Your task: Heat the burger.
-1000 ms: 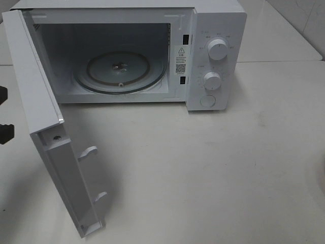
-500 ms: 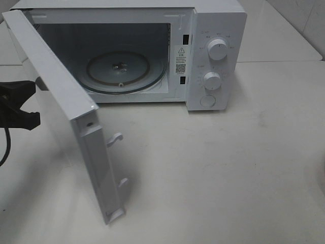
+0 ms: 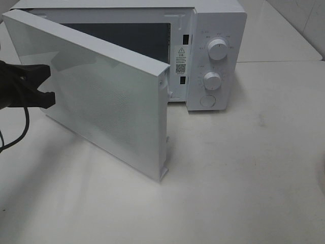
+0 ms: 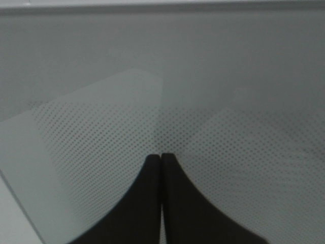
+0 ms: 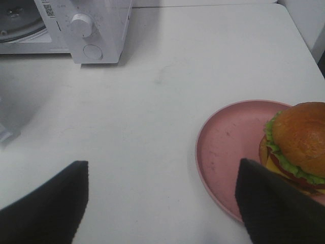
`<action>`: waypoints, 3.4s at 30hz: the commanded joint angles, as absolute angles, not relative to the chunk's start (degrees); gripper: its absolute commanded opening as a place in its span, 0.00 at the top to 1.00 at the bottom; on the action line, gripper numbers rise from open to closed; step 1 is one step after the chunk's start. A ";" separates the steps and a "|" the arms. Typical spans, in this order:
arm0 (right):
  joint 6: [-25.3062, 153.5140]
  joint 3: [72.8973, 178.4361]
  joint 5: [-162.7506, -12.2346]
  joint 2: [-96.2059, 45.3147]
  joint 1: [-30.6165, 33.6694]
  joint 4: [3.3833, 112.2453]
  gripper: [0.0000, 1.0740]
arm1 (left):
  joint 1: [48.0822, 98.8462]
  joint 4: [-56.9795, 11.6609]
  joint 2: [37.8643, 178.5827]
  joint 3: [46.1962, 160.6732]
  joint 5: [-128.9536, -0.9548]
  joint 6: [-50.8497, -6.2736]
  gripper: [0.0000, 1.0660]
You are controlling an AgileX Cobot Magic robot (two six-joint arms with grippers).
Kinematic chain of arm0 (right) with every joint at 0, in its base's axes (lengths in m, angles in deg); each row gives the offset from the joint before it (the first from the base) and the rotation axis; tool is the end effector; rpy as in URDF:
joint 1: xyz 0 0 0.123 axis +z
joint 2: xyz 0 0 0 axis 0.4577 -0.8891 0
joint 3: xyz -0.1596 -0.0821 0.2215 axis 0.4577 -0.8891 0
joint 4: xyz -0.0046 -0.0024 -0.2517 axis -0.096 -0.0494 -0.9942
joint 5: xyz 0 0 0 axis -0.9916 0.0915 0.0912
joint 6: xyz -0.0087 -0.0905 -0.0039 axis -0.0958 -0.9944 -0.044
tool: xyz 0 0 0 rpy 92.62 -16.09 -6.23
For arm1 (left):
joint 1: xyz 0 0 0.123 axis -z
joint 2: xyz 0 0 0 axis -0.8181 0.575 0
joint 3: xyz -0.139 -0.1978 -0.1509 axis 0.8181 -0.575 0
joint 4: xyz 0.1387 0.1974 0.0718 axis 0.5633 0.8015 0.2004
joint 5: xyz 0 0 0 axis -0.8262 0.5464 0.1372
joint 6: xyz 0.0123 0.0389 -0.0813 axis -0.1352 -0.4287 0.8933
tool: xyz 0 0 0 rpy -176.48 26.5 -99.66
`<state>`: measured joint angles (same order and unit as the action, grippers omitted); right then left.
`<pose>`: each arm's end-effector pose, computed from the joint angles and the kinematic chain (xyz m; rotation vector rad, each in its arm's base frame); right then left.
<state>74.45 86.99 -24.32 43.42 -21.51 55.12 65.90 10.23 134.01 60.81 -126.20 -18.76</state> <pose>-0.0052 -0.0040 0.2804 0.0029 2.0178 0.0754 0.2745 -0.0757 0.1716 0.4359 1.7456 -0.2817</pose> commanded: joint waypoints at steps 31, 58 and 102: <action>74.04 87.11 -24.67 45.03 -21.79 54.95 0.29 | 89.79 -29.08 149.99 83.61 -124.94 -34.06 1.00; 74.04 87.11 -24.67 45.03 -21.79 54.95 0.29 | 95.58 -34.12 149.13 87.96 -115.15 -38.76 1.00; 74.04 87.11 -24.67 45.03 -21.79 54.95 0.29 | 67.51 -23.75 116.36 86.25 -20.32 -36.18 0.06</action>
<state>74.45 86.99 -24.32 43.42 -21.51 55.12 69.34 -24.78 118.02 86.30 -22.78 -36.75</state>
